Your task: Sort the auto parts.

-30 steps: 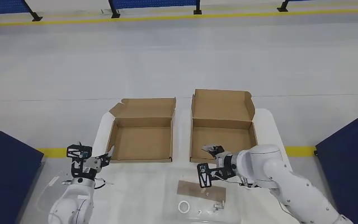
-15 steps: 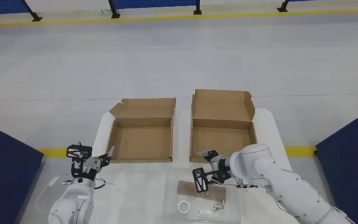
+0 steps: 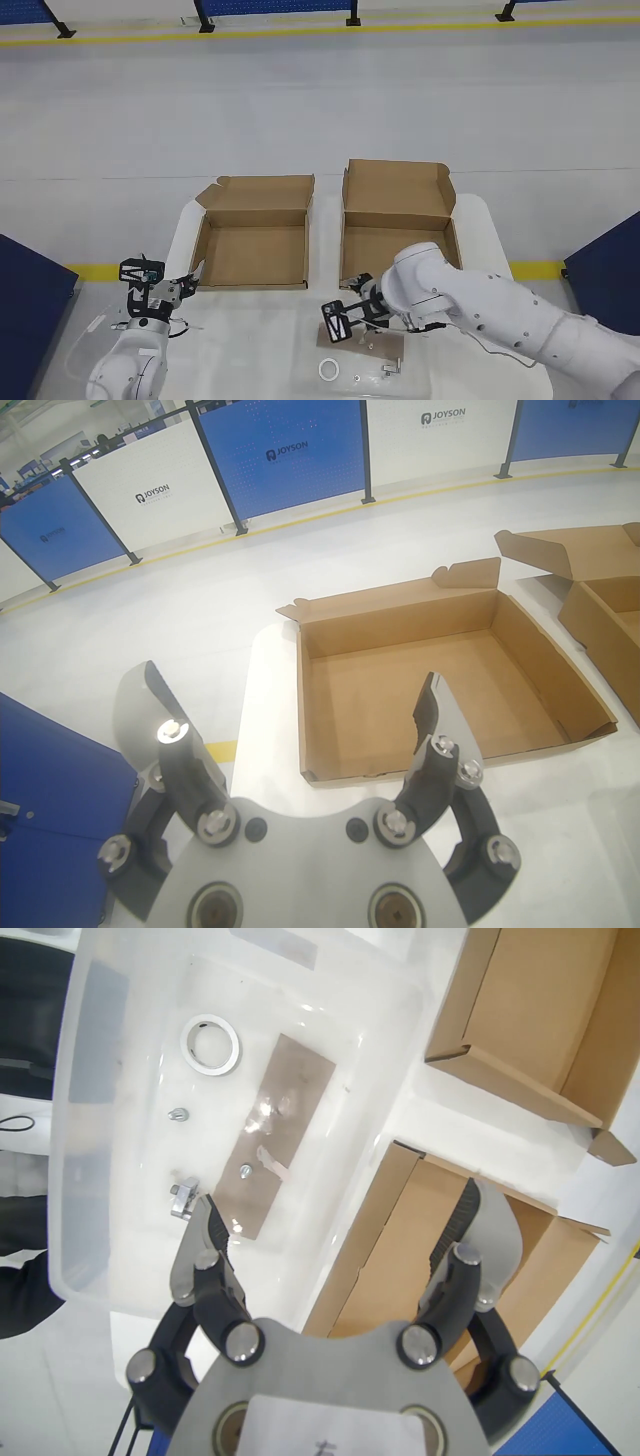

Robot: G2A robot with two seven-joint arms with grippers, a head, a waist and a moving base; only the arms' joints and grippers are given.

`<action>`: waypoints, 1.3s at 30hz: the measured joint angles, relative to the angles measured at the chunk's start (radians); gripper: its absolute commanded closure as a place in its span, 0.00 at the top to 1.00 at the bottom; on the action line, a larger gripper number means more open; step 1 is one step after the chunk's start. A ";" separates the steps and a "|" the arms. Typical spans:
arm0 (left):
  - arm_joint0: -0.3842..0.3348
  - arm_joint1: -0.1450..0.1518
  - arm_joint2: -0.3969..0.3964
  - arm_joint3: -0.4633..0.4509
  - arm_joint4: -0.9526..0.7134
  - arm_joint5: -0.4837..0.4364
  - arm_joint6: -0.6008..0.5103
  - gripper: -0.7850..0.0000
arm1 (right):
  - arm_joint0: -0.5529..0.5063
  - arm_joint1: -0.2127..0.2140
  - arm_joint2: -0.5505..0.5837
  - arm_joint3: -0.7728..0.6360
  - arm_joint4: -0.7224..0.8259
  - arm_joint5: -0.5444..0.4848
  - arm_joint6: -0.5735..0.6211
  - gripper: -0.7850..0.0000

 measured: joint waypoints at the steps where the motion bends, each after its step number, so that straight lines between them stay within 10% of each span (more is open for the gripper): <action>1: 0.000 0.000 0.000 0.000 0.000 0.000 0.000 1.00 | 0.040 -0.001 -0.042 -0.007 0.045 0.031 0.031 1.00; 15: 0.000 0.000 0.000 0.000 0.000 0.000 0.000 1.00 | 0.077 -0.004 -0.093 -0.015 0.076 0.065 0.065 1.00; 39: 0.000 0.000 0.000 0.000 0.000 0.000 0.000 1.00 | 0.073 -0.089 -0.135 -0.039 0.244 0.405 0.391 1.00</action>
